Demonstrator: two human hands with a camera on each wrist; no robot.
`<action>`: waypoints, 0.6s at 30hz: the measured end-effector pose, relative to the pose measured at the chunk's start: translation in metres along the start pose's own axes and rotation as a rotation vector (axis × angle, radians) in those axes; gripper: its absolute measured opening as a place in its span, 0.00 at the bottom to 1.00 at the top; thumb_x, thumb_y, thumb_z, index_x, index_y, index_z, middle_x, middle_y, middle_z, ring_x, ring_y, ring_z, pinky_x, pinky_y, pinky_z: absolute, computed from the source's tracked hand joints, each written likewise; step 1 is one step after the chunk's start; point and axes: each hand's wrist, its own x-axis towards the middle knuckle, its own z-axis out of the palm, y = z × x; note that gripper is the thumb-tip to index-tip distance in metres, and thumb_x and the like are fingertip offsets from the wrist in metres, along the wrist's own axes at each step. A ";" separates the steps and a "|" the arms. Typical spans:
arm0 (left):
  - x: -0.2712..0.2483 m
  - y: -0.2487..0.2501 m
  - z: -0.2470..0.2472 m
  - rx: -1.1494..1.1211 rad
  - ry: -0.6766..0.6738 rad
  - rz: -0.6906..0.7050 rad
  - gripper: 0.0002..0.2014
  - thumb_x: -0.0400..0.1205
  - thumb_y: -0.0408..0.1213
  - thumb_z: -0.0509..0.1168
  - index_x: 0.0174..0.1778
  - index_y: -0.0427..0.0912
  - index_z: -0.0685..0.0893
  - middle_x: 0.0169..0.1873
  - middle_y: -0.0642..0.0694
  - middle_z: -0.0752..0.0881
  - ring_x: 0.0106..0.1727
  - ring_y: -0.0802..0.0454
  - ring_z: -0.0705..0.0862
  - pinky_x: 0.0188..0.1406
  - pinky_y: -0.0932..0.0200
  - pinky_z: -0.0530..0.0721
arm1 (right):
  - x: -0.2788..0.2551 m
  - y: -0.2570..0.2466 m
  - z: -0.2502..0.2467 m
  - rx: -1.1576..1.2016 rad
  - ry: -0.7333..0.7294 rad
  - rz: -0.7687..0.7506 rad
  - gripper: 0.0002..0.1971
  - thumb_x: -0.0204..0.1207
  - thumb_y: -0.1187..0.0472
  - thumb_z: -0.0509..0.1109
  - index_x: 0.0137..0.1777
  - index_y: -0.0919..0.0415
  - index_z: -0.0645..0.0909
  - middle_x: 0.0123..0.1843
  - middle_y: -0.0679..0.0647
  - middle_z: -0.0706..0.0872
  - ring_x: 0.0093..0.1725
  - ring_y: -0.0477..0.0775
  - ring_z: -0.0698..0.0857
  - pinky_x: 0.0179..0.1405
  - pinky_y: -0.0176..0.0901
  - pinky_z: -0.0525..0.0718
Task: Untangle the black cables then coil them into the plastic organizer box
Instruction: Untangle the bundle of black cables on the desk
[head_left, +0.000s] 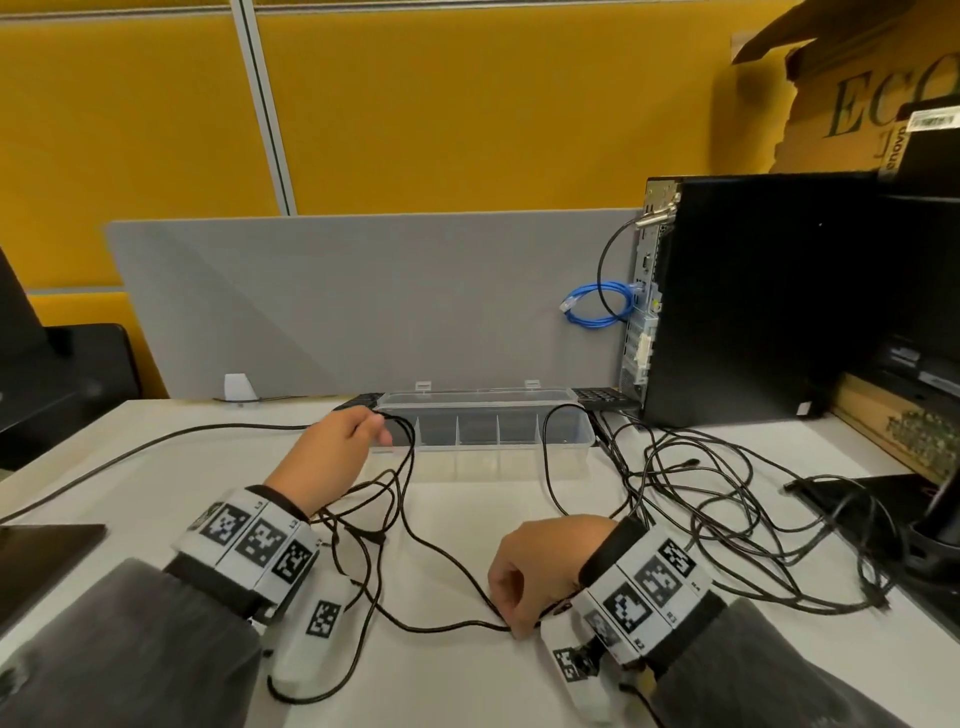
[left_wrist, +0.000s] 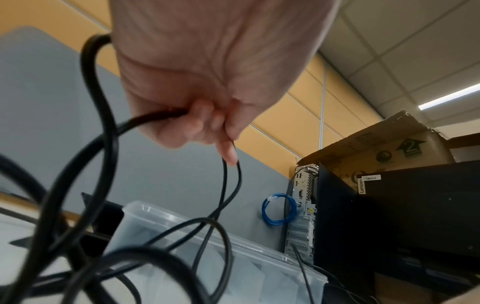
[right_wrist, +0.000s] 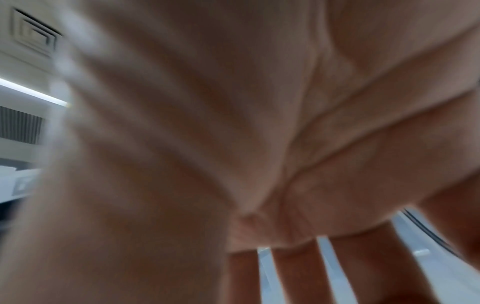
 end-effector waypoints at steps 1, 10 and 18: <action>0.000 0.000 -0.002 0.024 0.018 -0.021 0.16 0.87 0.39 0.50 0.42 0.44 0.83 0.39 0.44 0.83 0.41 0.46 0.79 0.39 0.56 0.72 | -0.001 0.000 0.000 -0.012 0.032 -0.001 0.04 0.71 0.59 0.74 0.44 0.55 0.82 0.34 0.45 0.81 0.30 0.42 0.75 0.32 0.36 0.75; -0.043 0.037 0.005 -0.149 -0.526 0.313 0.22 0.75 0.58 0.65 0.64 0.56 0.77 0.47 0.57 0.86 0.51 0.62 0.85 0.57 0.64 0.80 | -0.047 -0.001 -0.041 0.177 0.946 -0.183 0.10 0.81 0.50 0.61 0.47 0.49 0.83 0.35 0.40 0.82 0.34 0.38 0.78 0.37 0.34 0.76; -0.030 0.036 -0.010 -0.288 -0.433 0.358 0.08 0.84 0.38 0.60 0.41 0.44 0.81 0.23 0.53 0.79 0.27 0.59 0.77 0.37 0.67 0.75 | -0.097 0.052 -0.067 0.556 1.881 -0.083 0.12 0.79 0.57 0.66 0.41 0.66 0.80 0.31 0.51 0.78 0.30 0.37 0.74 0.31 0.24 0.73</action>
